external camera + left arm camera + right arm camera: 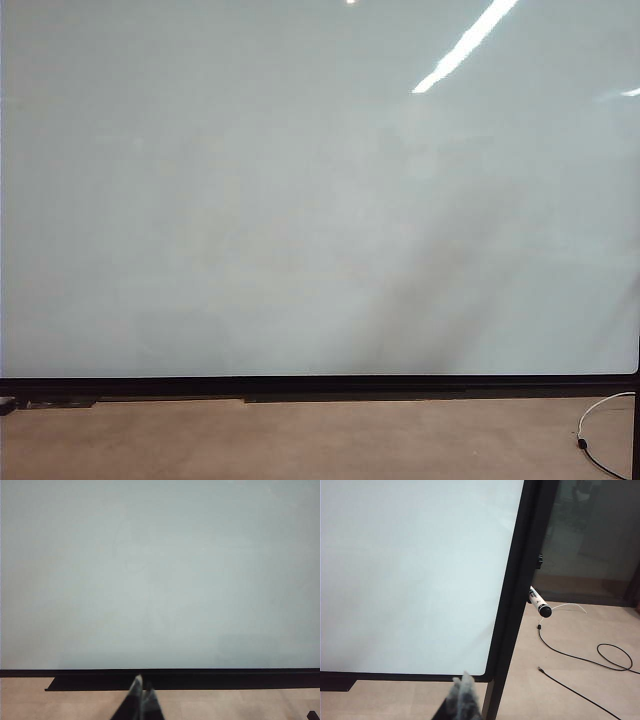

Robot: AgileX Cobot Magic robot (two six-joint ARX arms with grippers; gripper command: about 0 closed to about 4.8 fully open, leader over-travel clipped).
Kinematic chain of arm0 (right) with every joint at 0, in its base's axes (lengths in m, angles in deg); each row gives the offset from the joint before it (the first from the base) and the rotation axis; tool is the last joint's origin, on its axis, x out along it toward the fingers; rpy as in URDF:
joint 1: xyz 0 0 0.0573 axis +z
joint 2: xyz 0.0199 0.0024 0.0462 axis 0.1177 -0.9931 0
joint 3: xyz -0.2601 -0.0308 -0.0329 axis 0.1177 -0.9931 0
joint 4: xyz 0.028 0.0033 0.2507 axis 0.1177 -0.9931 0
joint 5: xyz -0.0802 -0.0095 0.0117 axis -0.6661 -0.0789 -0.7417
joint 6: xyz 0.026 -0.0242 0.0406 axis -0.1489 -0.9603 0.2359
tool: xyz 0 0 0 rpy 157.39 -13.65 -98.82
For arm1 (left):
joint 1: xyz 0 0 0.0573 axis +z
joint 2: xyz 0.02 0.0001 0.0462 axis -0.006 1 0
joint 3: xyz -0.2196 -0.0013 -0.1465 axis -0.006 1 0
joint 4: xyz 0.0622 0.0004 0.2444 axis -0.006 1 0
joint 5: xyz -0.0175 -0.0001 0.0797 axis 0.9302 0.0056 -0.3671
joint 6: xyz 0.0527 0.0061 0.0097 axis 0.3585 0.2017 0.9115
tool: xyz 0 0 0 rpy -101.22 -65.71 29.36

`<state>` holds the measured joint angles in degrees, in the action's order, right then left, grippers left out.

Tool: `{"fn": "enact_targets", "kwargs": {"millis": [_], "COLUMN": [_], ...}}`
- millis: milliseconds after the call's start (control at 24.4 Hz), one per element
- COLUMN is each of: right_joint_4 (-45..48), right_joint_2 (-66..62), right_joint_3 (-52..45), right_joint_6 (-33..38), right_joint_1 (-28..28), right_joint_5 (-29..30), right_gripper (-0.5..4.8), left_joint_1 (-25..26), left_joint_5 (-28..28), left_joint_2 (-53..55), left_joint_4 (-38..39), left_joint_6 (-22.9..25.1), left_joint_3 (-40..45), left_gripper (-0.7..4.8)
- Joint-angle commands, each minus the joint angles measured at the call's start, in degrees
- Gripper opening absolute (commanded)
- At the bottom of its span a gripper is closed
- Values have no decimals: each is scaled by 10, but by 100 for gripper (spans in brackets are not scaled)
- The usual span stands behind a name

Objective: Pick up the pen on the shelf to the right of the whiteboard and draw a check mark.

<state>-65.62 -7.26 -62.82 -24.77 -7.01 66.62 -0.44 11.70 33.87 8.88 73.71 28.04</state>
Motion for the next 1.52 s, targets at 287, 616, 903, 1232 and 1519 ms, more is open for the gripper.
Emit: {"fn": "enact_targets", "kwargs": {"millis": [287, 616, 903, 1232, 1519], "right_joint_4": [8, -10, 24, 96, 99], "right_joint_2": [0, 0, 0, 0, 0], "right_joint_3": [2, 2, 2, 2, 2], "right_joint_6": [1, 1, 1, 1, 2], "right_joint_1": [0, 0, 0, -1, -1], "right_joint_5": [-1, -1, 0, -7, -7], "right_gripper": [-8, -8, -8, -8, -5], "left_joint_1": [0, 0, 0, 0, 0], "left_joint_5": [0, 0, 0, 0, 0], "left_joint_2": [0, 0, 0, 0, 0], "left_joint_4": [-7, -7, -7, -7, -7], "left_joint_6": [2, 2, 2, 2, 2], "left_joint_3": [-2, -2, -2, -2, -2], "left_gripper": [-4, -4, -4, -4, -5]}}
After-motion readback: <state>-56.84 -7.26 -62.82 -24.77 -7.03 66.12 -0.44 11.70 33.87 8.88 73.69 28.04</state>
